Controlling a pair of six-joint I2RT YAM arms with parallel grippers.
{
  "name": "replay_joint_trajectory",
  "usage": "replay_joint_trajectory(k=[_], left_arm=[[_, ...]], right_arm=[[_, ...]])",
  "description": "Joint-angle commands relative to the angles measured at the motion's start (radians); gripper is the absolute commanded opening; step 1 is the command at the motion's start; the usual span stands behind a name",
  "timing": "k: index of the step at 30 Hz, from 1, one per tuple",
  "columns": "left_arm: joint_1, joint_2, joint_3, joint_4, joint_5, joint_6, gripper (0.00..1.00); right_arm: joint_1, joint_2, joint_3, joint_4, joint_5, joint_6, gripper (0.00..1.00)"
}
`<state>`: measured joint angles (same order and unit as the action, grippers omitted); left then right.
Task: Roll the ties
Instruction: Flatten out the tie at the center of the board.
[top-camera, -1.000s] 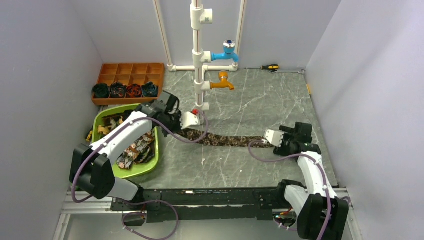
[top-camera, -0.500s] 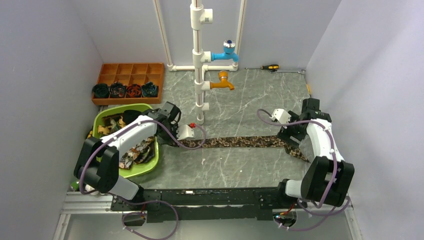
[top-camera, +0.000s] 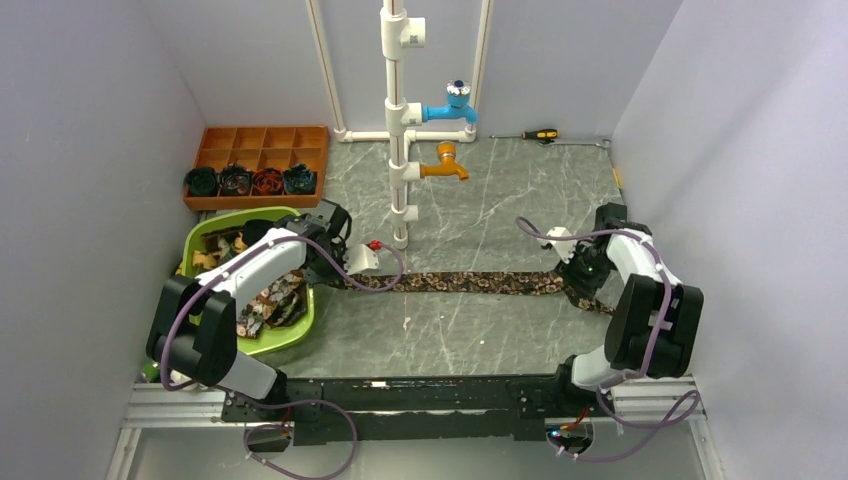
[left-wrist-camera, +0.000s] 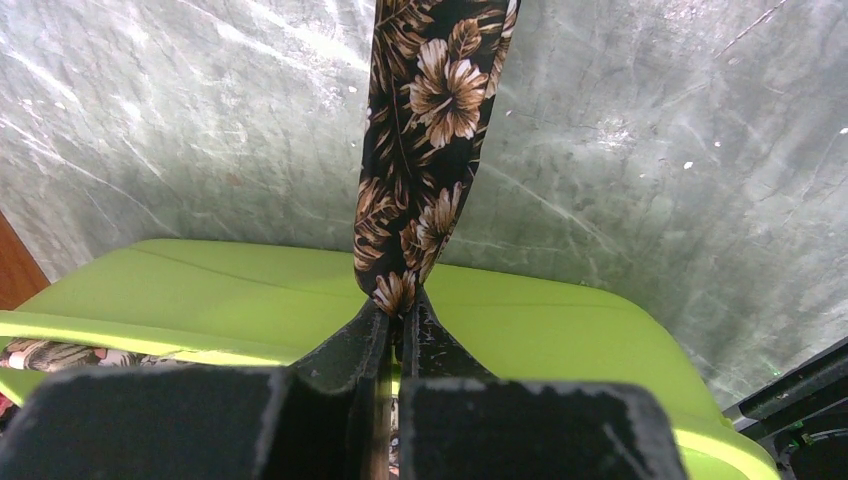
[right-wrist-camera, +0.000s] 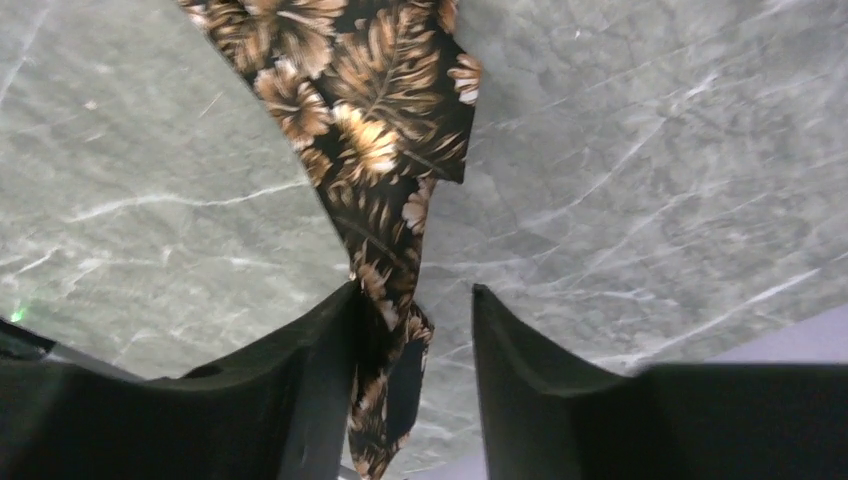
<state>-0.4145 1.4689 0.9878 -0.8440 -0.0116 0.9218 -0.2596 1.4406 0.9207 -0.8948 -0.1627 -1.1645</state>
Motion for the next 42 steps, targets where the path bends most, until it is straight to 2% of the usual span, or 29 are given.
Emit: replay_joint_trajectory(k=[1, 2, 3, 5, 9, 10, 11, 13, 14, 15, 16, 18, 20, 24, 29, 31, 33, 34, 36, 40, 42], left_arm=[[0.010, -0.007, 0.040, -0.041, 0.030, -0.001, 0.00], [0.010, -0.008, 0.046, -0.052, 0.051, 0.000, 0.00], [0.010, -0.011, 0.051, -0.061, 0.066, 0.001, 0.00], [0.010, -0.017, 0.058, -0.083, 0.101, 0.007, 0.00], [0.009, -0.015, 0.075, -0.104, 0.114, 0.006, 0.00], [0.008, -0.009, 0.083, -0.110, 0.114, 0.002, 0.00], [0.008, -0.006, 0.094, -0.117, 0.118, -0.001, 0.00], [0.005, -0.007, 0.108, -0.131, 0.129, -0.004, 0.00], [0.005, -0.010, 0.111, -0.136, 0.131, 0.000, 0.00], [0.004, -0.016, 0.109, -0.138, 0.128, 0.001, 0.03], [0.004, -0.019, 0.106, -0.135, 0.124, 0.002, 0.10], [0.003, -0.024, 0.097, -0.134, 0.122, 0.006, 0.23], [0.004, -0.026, 0.095, -0.135, 0.126, 0.009, 0.30], [0.008, -0.037, 0.105, -0.125, 0.166, 0.005, 0.49], [0.029, -0.058, 0.063, -0.068, 0.232, 0.020, 0.57], [0.039, -0.065, 0.052, -0.036, 0.262, 0.028, 0.70], [0.048, -0.064, 0.057, -0.014, 0.292, 0.026, 0.76], [0.052, -0.063, 0.063, -0.006, 0.306, 0.024, 0.89], [0.057, -0.064, 0.072, 0.012, 0.332, 0.017, 0.98], [0.060, -0.105, 0.055, 0.081, 0.366, -0.012, 0.99], [0.065, -0.148, 0.020, 0.170, 0.367, -0.041, 0.99]], right_arm=[[-0.004, 0.036, -0.004, 0.130, 0.069, -0.007, 0.21], [-0.005, 0.023, 0.001, 0.169, 0.081, -0.018, 0.03], [-0.008, -0.001, 0.001, 0.220, 0.091, -0.037, 0.00], [-0.013, -0.092, -0.043, 0.340, 0.086, -0.111, 0.00], [-0.014, -0.265, -0.337, 0.603, 0.079, -0.378, 0.02], [-0.016, -0.276, -0.385, 0.628, 0.096, -0.429, 0.11], [-0.020, -0.278, -0.408, 0.618, 0.111, -0.469, 0.33], [-0.035, -0.271, -0.386, 0.532, 0.116, -0.465, 0.69], [-0.043, -0.264, -0.353, 0.468, 0.112, -0.449, 0.81], [-0.048, -0.253, -0.312, 0.411, 0.099, -0.407, 0.85], [-0.055, -0.238, -0.251, 0.342, 0.077, -0.363, 0.88], [-0.062, -0.180, -0.105, 0.155, 0.014, -0.271, 0.88], [-0.065, -0.101, 0.040, -0.020, -0.090, -0.159, 0.86], [-0.065, 0.064, 0.259, -0.191, -0.271, 0.055, 0.76], [-0.058, 0.198, 0.316, -0.156, -0.347, 0.301, 0.64], [-0.053, 0.225, 0.319, -0.126, -0.358, 0.363, 0.61], [-0.046, 0.254, 0.326, -0.105, -0.368, 0.417, 0.55], [-0.045, 0.264, 0.326, -0.097, -0.370, 0.442, 0.53], [-0.041, 0.284, 0.316, -0.075, -0.362, 0.481, 0.48], [-0.038, 0.310, 0.284, -0.019, -0.310, 0.511, 0.46], [-0.038, 0.328, 0.273, -0.010, -0.288, 0.512, 0.47]])
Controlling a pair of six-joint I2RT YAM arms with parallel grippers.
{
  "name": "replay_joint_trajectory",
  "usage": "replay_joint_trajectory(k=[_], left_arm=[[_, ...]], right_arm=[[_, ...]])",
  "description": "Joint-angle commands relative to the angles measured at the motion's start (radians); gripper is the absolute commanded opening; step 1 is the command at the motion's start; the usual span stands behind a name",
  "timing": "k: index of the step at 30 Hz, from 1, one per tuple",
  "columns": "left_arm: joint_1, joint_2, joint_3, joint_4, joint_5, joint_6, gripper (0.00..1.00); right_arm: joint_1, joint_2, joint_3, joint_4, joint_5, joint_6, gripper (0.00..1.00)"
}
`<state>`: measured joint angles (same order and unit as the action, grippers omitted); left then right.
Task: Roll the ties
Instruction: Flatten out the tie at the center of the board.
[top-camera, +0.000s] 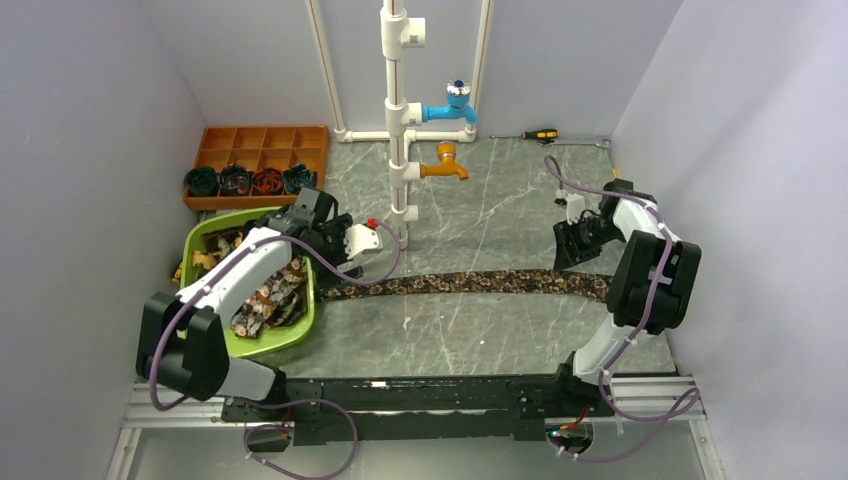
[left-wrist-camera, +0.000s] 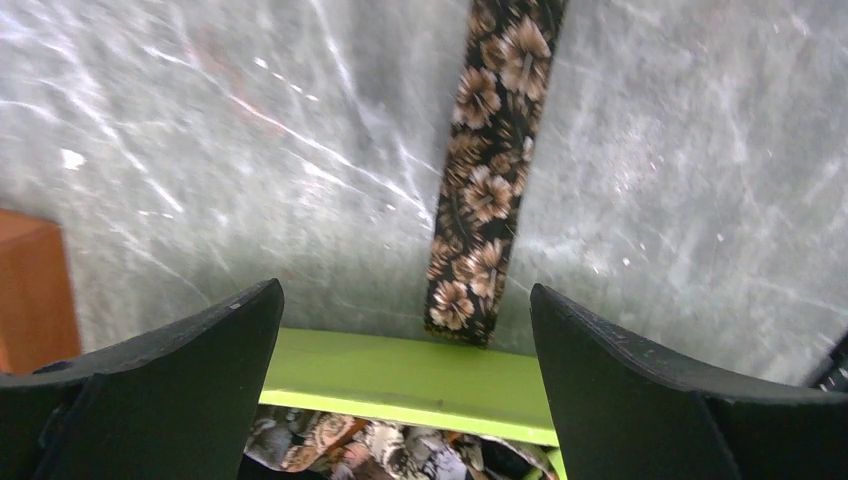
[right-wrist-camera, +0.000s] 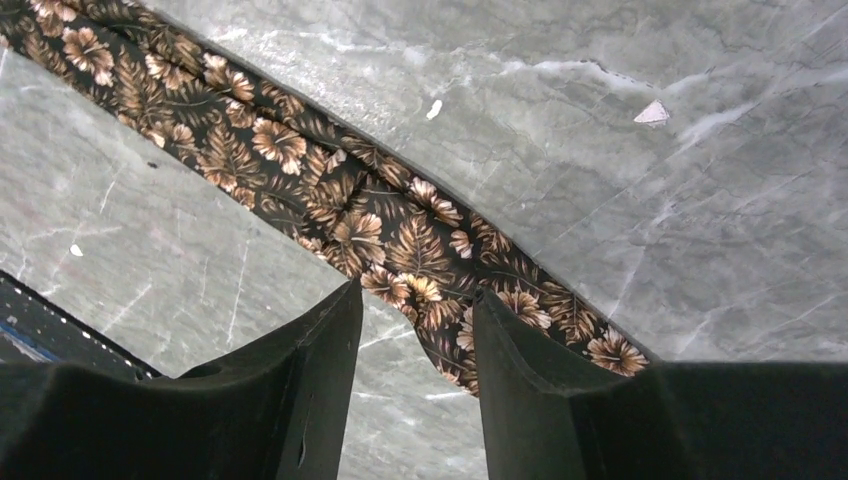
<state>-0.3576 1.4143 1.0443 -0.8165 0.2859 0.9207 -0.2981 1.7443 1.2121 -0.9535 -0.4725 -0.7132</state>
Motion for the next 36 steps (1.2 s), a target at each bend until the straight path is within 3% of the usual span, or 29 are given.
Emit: replay_joint_trajectory(k=[1, 4, 7, 11, 12, 19, 24, 27, 31, 36], left_arm=[[0.012, -0.123, -0.062, 0.200, 0.062, -0.060, 0.99], [0.027, -0.228, -0.174, 0.391, 0.045, -0.108, 0.99], [0.038, -0.298, -0.249, 0.558, 0.028, -0.187, 0.99], [0.040, -0.273, -0.166, 0.467, 0.058, -0.201, 0.99], [0.041, -0.255, -0.137, 0.428, 0.069, -0.202, 0.99], [0.042, -0.208, -0.103, 0.370, 0.054, -0.210, 0.99], [0.042, -0.219, -0.119, 0.363, 0.055, -0.207, 0.99], [0.042, -0.214, -0.116, 0.361, 0.058, -0.208, 0.99], [0.042, -0.204, -0.106, 0.356, 0.059, -0.210, 0.99], [0.042, -0.210, -0.108, 0.354, 0.059, -0.209, 0.99]], right_arm=[[0.001, 0.033, -0.023, 0.050, 0.034, 0.061, 0.48], [0.001, 0.053, -0.047, 0.057, 0.055, 0.059, 0.48], [0.002, 0.064, -0.063, 0.070, 0.073, 0.054, 0.36], [-0.001, 0.084, -0.071, 0.089, 0.136, 0.030, 0.11], [-0.002, 0.085, -0.066, 0.089, 0.146, 0.026, 0.10], [-0.051, -0.013, -0.012, 0.037, 0.201, -0.018, 0.45], [-0.153, -0.034, 0.000, 0.063, 0.310, -0.021, 0.51], [-0.196, 0.003, 0.003, 0.090, 0.359, 0.019, 0.60], [-0.199, 0.040, -0.013, 0.125, 0.392, 0.074, 0.69], [-0.198, 0.094, -0.042, 0.142, 0.398, 0.103, 0.71]])
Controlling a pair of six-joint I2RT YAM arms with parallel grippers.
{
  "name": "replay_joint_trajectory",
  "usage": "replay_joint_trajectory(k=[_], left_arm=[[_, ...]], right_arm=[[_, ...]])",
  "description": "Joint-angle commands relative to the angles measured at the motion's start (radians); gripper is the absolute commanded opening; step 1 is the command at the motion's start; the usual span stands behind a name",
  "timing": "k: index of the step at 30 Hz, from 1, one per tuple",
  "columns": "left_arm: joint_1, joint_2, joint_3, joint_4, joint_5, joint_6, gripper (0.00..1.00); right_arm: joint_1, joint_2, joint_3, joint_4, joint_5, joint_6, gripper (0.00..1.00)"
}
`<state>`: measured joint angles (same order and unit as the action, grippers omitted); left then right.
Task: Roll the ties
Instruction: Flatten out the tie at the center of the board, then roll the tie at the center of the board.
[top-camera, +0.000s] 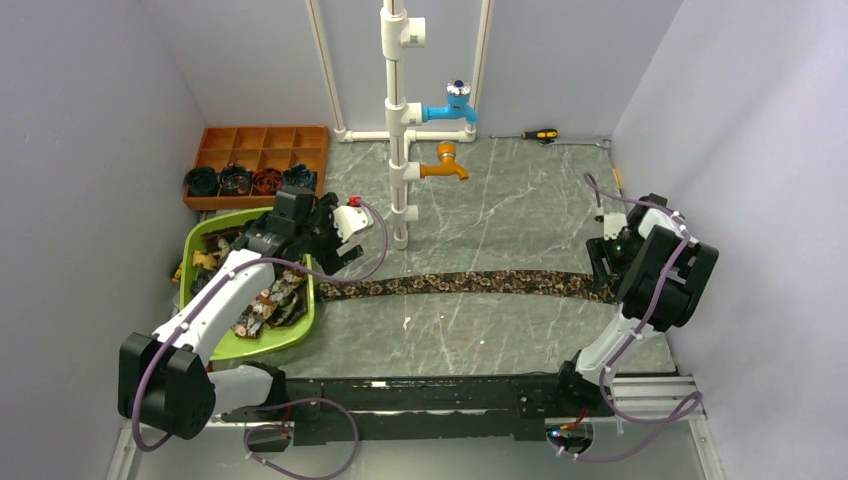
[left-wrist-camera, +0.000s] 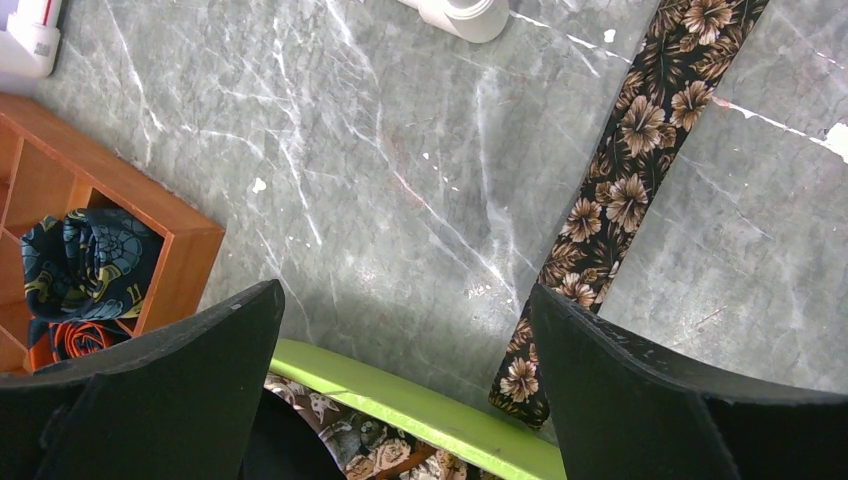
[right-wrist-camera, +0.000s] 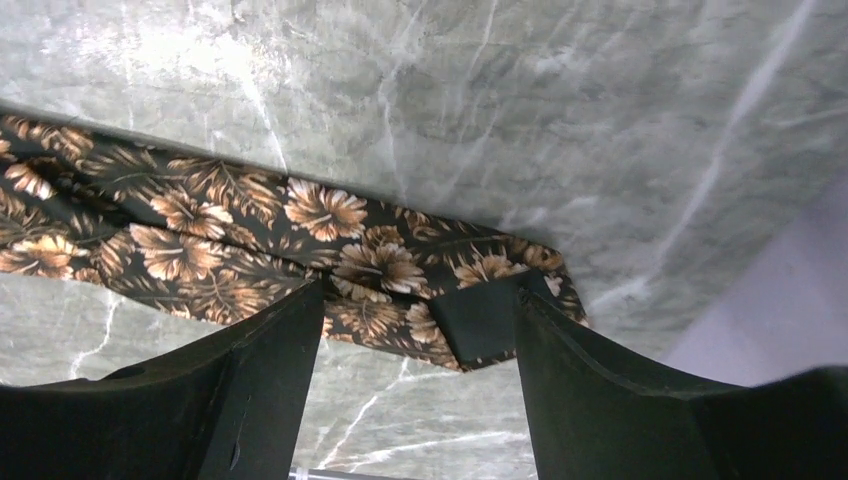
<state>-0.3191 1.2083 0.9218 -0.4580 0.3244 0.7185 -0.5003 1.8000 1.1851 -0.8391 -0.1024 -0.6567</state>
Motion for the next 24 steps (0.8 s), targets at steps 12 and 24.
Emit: replay_joint_trajectory(k=[12, 24], left_arm=[[0.003, 0.000, 0.007, 0.003, -0.003, -0.012, 0.99], [0.003, 0.032, 0.011, 0.045, -0.008, -0.045, 0.99]], right_arm=[[0.001, 0.087, 0.007, 0.032, 0.112, -0.012, 0.00], [-0.108, 0.052, 0.345, -0.119, 0.094, -0.104, 0.00]])
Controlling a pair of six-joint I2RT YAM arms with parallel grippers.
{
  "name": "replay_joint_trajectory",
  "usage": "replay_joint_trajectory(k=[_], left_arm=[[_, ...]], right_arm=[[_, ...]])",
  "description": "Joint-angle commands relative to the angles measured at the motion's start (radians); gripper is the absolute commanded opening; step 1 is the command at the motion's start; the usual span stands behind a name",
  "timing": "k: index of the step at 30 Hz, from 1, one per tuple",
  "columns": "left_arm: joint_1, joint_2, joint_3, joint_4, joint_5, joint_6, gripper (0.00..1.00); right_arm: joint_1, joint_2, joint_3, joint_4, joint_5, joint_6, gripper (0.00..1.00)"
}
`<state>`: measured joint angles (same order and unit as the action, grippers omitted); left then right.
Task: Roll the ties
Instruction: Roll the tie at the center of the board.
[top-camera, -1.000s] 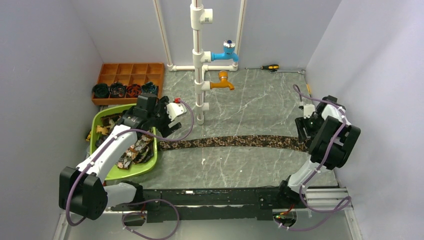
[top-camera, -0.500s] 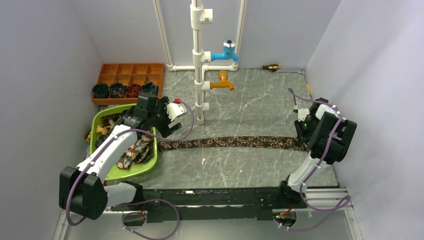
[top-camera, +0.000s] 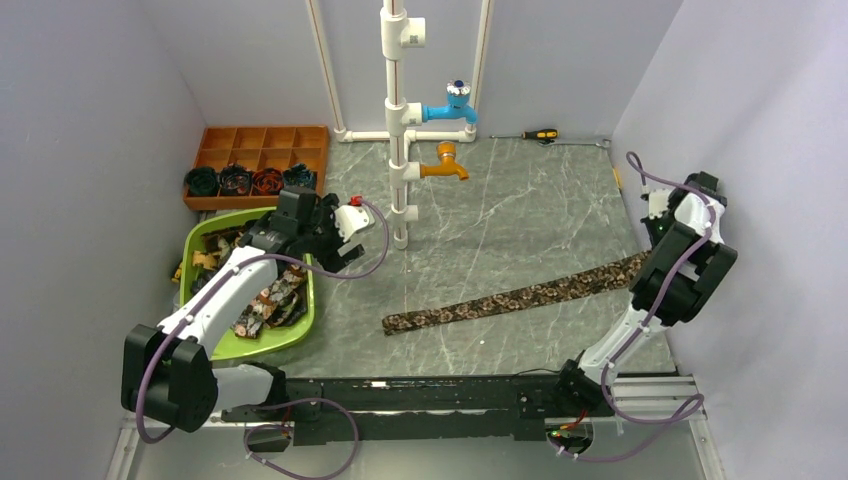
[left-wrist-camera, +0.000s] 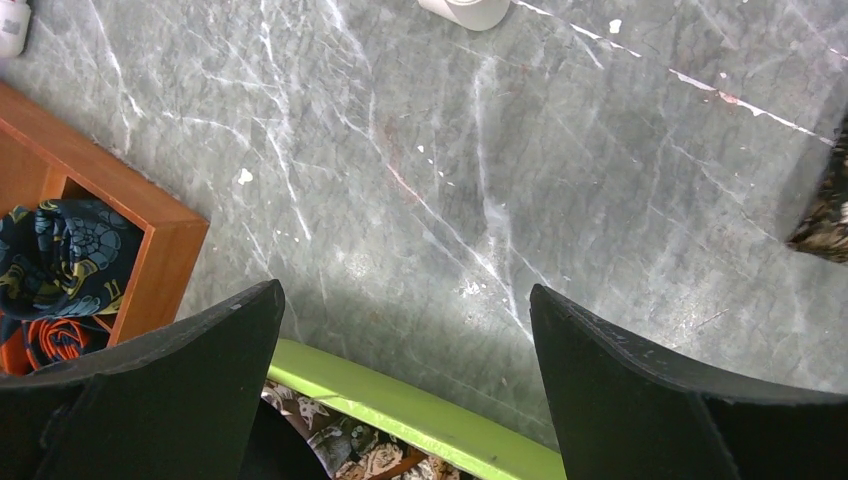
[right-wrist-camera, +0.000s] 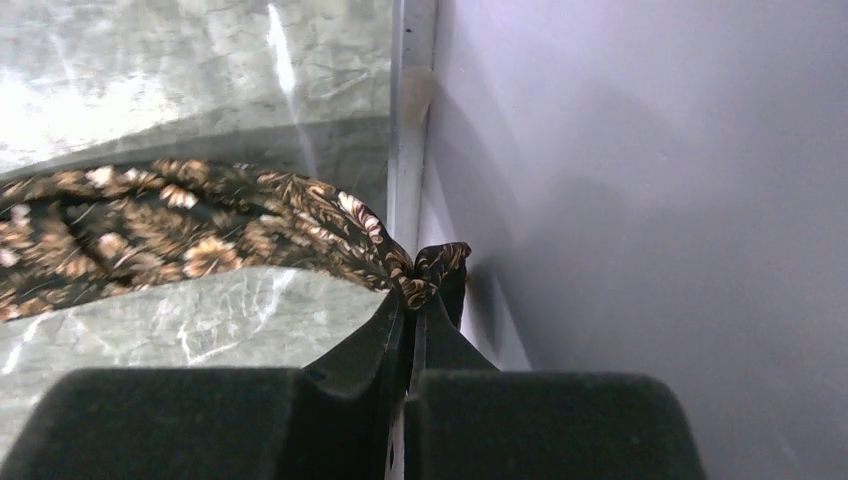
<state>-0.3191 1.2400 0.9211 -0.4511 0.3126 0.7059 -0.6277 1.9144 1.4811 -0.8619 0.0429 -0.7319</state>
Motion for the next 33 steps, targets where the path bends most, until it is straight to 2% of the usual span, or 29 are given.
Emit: replay_joint_trajectory(k=[1, 4, 8, 13, 17, 24, 27, 29, 33], left_arm=[[0.003, 0.000, 0.011, 0.034, 0.010, -0.031, 0.99], [0.002, -0.007, 0.005, 0.001, 0.052, -0.006, 0.99], [-0.031, -0.020, -0.017, -0.081, 0.145, 0.075, 0.99], [-0.260, 0.009, -0.081, -0.093, 0.040, 0.114, 0.99], [-0.369, 0.117, -0.067, -0.067, 0.006, 0.056, 0.97], [-0.516, 0.298, -0.024, -0.058, 0.042, -0.014, 0.97], [-0.567, 0.364, -0.017, -0.024, -0.006, -0.038, 0.97], [-0.578, 0.429, 0.005, -0.003, -0.065, -0.062, 0.93], [-0.559, 0.516, 0.078, 0.003, -0.204, -0.072, 0.75]], right_arm=[[0.036, -0.082, 0.045, -0.135, -0.099, -0.035, 0.00], [0.109, -0.160, -0.039, -0.201, -0.229, -0.064, 0.00], [0.235, -0.222, -0.165, -0.247, -0.309, -0.092, 0.00], [0.340, -0.149, -0.201, -0.257, -0.393, -0.050, 0.00], [0.389, -0.060, -0.199, -0.244, -0.448, 0.003, 0.00], [0.402, 0.029, -0.263, -0.137, -0.400, 0.074, 0.00], [0.403, 0.044, -0.269, -0.098, -0.365, 0.092, 0.00], [0.400, 0.052, -0.268, -0.067, -0.337, 0.112, 0.00], [0.376, 0.085, -0.244, -0.010, -0.268, 0.139, 0.00]])
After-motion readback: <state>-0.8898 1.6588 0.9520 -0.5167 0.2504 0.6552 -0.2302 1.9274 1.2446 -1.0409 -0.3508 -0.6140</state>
